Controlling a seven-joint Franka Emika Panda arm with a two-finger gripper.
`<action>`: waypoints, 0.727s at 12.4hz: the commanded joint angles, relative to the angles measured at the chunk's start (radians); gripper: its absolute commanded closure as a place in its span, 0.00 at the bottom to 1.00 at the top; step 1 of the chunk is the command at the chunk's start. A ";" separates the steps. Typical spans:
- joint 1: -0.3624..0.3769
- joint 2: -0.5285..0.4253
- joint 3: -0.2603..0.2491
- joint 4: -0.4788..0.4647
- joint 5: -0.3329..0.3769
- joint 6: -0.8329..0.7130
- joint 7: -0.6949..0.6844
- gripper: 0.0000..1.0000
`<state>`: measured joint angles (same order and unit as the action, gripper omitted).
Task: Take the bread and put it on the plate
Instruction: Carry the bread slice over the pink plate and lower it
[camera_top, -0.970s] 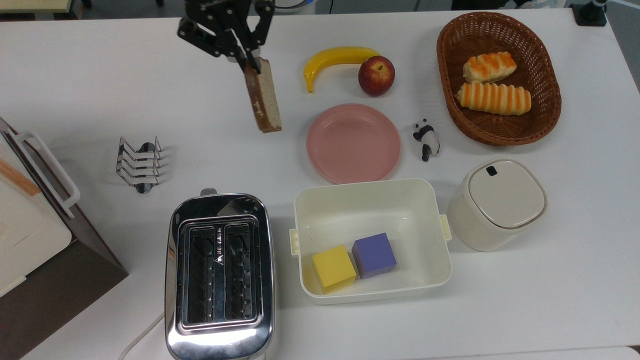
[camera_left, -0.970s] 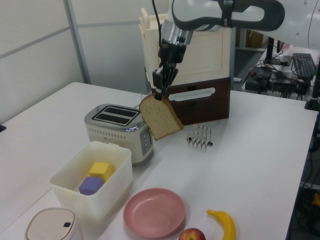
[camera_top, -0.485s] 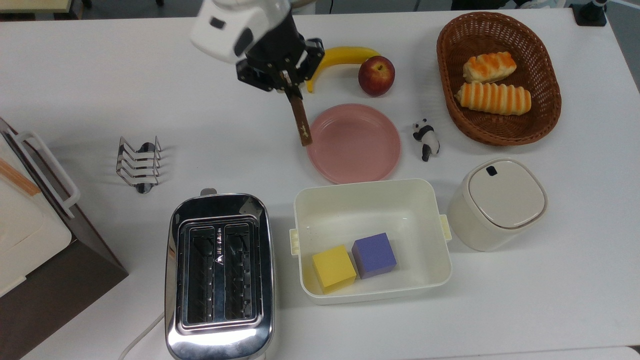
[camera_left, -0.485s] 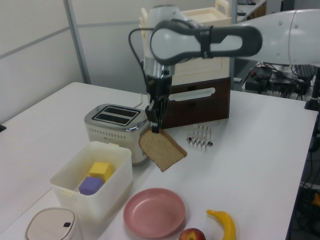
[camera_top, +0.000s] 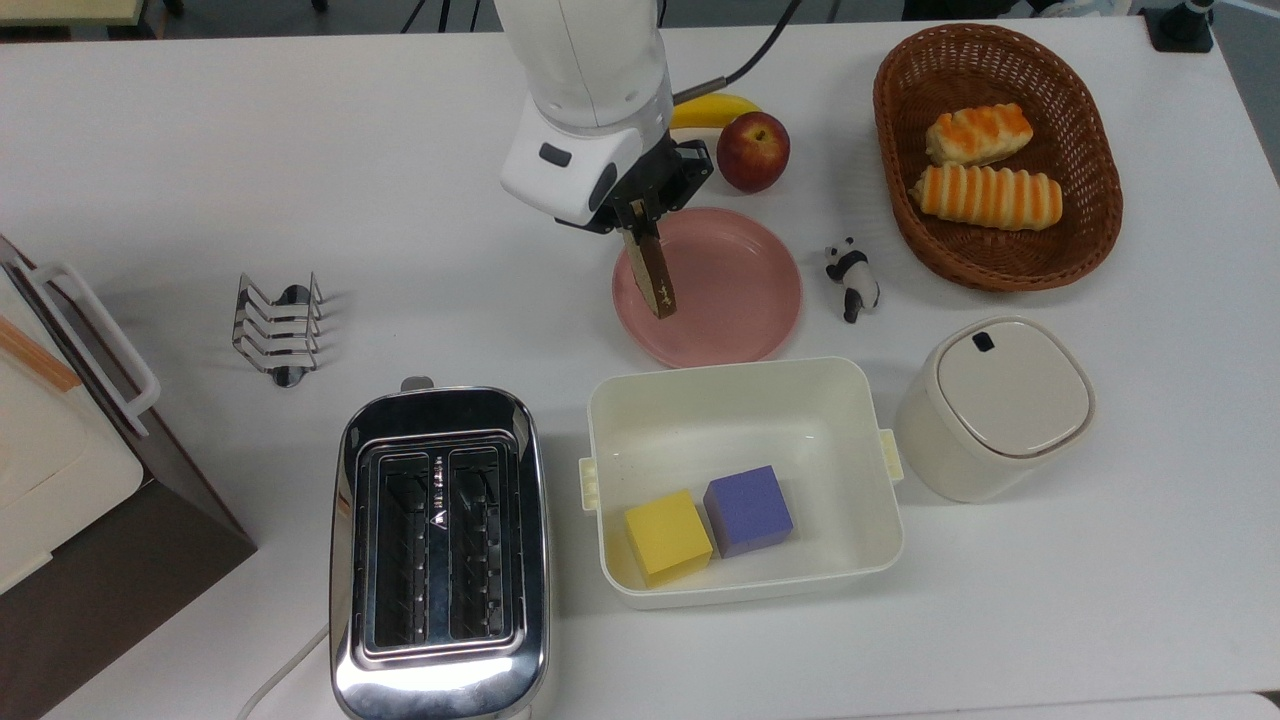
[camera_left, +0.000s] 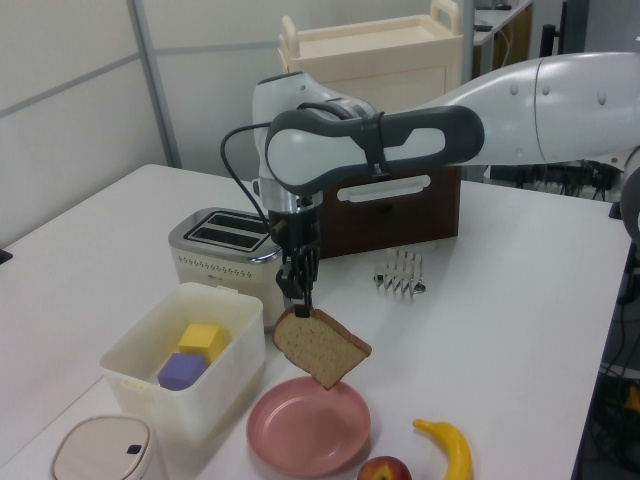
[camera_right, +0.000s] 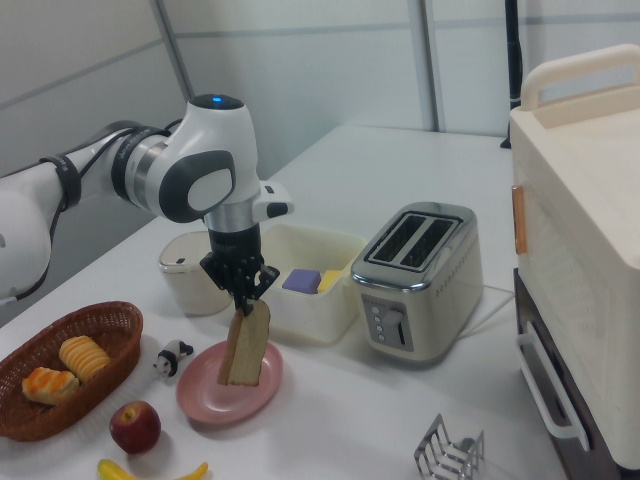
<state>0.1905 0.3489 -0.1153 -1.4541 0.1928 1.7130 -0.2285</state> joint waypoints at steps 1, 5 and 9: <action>0.020 0.005 -0.009 -0.006 -0.032 -0.006 0.009 0.90; 0.038 0.016 -0.009 -0.023 -0.039 -0.007 0.009 0.89; 0.059 0.016 -0.009 -0.032 -0.050 -0.009 0.009 0.81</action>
<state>0.2172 0.3842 -0.1153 -1.4598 0.1741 1.7131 -0.2285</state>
